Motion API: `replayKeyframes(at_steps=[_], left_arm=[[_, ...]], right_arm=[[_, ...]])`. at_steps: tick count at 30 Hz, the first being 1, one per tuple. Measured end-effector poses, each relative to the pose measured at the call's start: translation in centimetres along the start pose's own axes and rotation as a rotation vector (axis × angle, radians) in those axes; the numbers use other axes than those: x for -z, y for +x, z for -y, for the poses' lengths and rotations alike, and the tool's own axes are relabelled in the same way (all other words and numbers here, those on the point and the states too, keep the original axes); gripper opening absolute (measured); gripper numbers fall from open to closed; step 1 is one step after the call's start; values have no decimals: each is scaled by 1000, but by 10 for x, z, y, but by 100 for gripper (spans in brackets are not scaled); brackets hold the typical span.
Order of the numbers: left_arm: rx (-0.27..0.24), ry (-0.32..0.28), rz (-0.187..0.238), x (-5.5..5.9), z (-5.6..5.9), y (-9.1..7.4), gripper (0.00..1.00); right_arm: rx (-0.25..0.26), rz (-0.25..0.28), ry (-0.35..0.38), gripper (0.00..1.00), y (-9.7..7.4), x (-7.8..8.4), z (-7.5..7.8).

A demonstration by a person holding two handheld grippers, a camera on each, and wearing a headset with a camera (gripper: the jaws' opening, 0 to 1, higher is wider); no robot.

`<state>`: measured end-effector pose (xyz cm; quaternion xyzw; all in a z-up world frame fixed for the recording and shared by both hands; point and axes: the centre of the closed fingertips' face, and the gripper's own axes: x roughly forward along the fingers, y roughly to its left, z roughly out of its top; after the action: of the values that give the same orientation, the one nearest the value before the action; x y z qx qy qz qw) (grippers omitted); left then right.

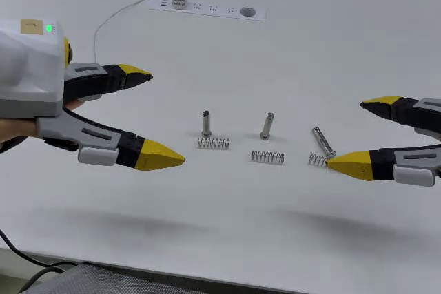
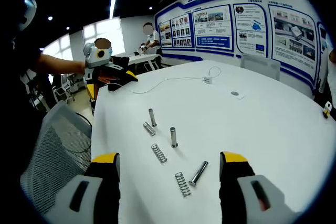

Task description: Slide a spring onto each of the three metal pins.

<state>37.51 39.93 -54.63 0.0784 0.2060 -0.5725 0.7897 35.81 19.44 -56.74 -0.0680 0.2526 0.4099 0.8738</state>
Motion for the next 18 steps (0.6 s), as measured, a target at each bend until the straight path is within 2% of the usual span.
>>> replayKeyframes(at_steps=[18], left_arm=[[2,-20,14,2,2,7,96]], right_arm=[[62,-30,31,70,10,10,16]])
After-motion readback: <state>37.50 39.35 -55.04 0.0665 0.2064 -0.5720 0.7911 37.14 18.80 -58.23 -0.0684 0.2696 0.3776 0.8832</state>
